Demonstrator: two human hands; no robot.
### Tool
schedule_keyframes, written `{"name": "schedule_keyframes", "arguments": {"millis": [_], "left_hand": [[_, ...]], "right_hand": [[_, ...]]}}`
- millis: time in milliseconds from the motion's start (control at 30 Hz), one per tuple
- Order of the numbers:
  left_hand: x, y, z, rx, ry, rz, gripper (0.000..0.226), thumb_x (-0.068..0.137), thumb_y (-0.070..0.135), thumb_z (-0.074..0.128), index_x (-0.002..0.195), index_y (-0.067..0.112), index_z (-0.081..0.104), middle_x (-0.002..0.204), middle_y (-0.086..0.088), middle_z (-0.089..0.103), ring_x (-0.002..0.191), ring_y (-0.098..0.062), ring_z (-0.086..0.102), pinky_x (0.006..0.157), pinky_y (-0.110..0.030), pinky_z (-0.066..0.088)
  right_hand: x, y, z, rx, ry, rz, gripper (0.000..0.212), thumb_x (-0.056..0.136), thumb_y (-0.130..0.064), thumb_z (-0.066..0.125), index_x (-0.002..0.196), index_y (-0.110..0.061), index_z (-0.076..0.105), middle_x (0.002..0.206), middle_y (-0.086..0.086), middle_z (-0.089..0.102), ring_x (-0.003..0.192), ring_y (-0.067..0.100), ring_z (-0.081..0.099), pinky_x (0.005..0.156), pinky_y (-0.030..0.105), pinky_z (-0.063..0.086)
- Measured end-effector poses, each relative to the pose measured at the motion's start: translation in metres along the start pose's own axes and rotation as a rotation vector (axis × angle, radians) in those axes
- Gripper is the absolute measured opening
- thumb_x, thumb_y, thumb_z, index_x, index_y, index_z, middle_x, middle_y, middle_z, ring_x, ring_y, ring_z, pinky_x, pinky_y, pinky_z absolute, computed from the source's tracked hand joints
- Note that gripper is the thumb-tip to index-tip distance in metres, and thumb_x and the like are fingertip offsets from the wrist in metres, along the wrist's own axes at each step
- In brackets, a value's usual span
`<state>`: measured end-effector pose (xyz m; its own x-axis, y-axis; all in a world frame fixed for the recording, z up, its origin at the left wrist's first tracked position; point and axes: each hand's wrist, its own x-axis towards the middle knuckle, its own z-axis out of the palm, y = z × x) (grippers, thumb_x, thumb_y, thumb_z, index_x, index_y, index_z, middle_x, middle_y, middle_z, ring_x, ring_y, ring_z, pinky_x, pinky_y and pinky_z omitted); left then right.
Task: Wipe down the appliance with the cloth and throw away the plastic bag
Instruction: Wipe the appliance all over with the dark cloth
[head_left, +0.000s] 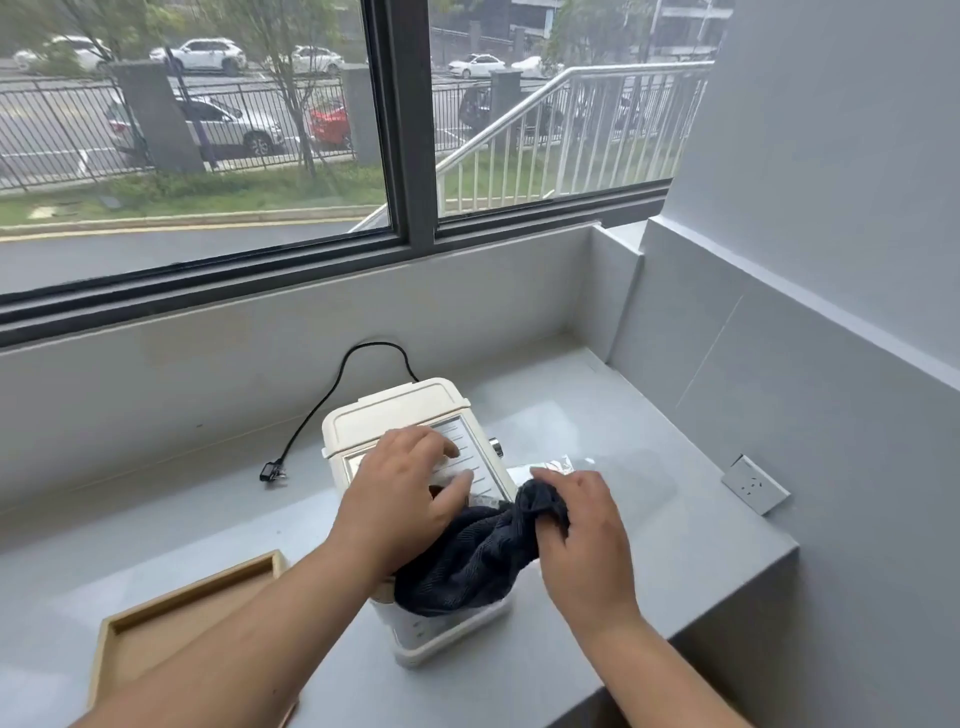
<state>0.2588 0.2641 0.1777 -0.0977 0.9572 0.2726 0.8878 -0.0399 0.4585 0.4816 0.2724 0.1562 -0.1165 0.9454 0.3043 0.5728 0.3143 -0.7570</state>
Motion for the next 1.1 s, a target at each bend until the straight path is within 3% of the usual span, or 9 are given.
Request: {"name": "schedule_keyframes", "arguments": {"millis": [67, 167, 300, 400, 567, 700, 767, 1000, 1100], "left_hand": [[0.002, 0.003, 0.001, 0.002, -0.047, 0.037, 0.043, 0.088, 0.066, 0.050, 0.110, 0.032, 0.065, 0.117, 0.016, 0.061, 0.117, -0.010, 0.047, 0.105, -0.028, 0.037], [0.004, 0.004, 0.001, 0.043, -0.071, 0.050, 0.048, 0.087, 0.070, 0.051, 0.112, 0.033, 0.065, 0.120, 0.016, 0.060, 0.118, -0.011, 0.048, 0.107, -0.030, 0.038], [0.007, 0.005, 0.002, 0.056, -0.072, 0.023, 0.048, 0.084, 0.069, 0.053, 0.114, 0.033, 0.065, 0.121, 0.014, 0.061, 0.119, -0.014, 0.050, 0.107, -0.033, 0.039], [0.013, 0.006, 0.000, 0.072, -0.084, -0.009, 0.054, 0.082, 0.071, 0.054, 0.121, 0.035, 0.061, 0.127, 0.014, 0.059, 0.120, -0.014, 0.049, 0.108, -0.035, 0.040], [0.034, 0.004, -0.002, 0.161, -0.139, -0.027, 0.075, 0.077, 0.079, 0.052, 0.139, 0.038, 0.052, 0.142, 0.014, 0.051, 0.132, -0.016, 0.044, 0.114, -0.037, 0.036], [0.057, 0.001, 0.001, 0.186, -0.138, -0.057, 0.090, 0.075, 0.077, 0.063, 0.153, 0.041, 0.037, 0.164, 0.009, 0.035, 0.149, -0.018, 0.031, 0.124, -0.039, 0.026], [0.068, -0.002, 0.003, 0.175, -0.130, -0.075, 0.098, 0.074, 0.075, 0.069, 0.157, 0.040, 0.030, 0.169, 0.008, 0.027, 0.152, -0.018, 0.028, 0.126, -0.039, 0.024], [0.087, -0.006, 0.009, 0.006, -0.084, -0.078, 0.104, 0.071, 0.064, 0.081, 0.156, 0.034, 0.028, 0.161, 0.011, 0.036, 0.144, -0.012, 0.037, 0.117, -0.031, 0.033], [0.093, -0.002, 0.011, -0.015, -0.030, -0.085, 0.094, 0.072, 0.050, 0.081, 0.151, 0.034, 0.032, 0.151, 0.006, 0.043, 0.134, -0.018, 0.046, 0.110, -0.036, 0.044]], "right_hand": [[0.022, 0.003, 0.001, 0.074, -0.039, 0.152, 0.033, 0.091, -0.017, 0.052, 0.109, -0.036, 0.070, 0.105, -0.016, 0.059, 0.098, -0.002, 0.057, 0.082, 0.018, 0.045], [0.056, 0.008, 0.003, 0.128, -0.072, 0.302, 0.020, 0.092, -0.015, 0.051, 0.094, -0.030, 0.065, 0.093, -0.009, 0.067, 0.089, 0.011, 0.061, 0.078, 0.033, 0.050], [0.094, 0.013, 0.011, 0.240, -0.074, 0.526, 0.015, 0.091, -0.011, 0.049, 0.094, -0.023, 0.057, 0.089, -0.003, 0.066, 0.084, 0.024, 0.061, 0.080, 0.043, 0.053], [0.118, 0.011, 0.025, 0.308, -0.105, 0.600, 0.013, 0.090, -0.011, 0.048, 0.098, -0.018, 0.056, 0.088, 0.000, 0.062, 0.075, 0.020, 0.056, 0.066, 0.037, 0.049], [0.150, -0.011, 0.052, 0.297, -0.137, 0.542, 0.022, 0.090, -0.024, 0.060, 0.109, -0.017, 0.052, 0.092, -0.003, 0.061, 0.078, 0.010, 0.059, 0.058, 0.029, 0.041], [0.166, -0.026, 0.067, 0.237, -0.251, 0.438, 0.009, 0.088, -0.026, 0.060, 0.096, -0.023, 0.061, 0.092, -0.007, 0.067, 0.083, 0.012, 0.063, 0.065, 0.029, 0.046], [0.170, -0.028, 0.069, 0.235, -0.323, 0.386, 0.018, 0.088, -0.023, 0.058, 0.103, -0.022, 0.067, 0.095, -0.007, 0.070, 0.089, 0.016, 0.067, 0.074, 0.033, 0.052], [0.163, -0.028, 0.057, 0.270, -0.406, 0.197, 0.041, 0.081, -0.010, 0.050, 0.108, -0.028, 0.074, 0.096, -0.012, 0.076, 0.093, 0.008, 0.070, 0.084, 0.030, 0.056], [0.161, -0.033, 0.050, 0.319, -0.430, 0.154, 0.046, 0.076, -0.012, 0.046, 0.107, -0.028, 0.076, 0.103, -0.016, 0.076, 0.100, 0.002, 0.068, 0.089, 0.023, 0.053]]}}
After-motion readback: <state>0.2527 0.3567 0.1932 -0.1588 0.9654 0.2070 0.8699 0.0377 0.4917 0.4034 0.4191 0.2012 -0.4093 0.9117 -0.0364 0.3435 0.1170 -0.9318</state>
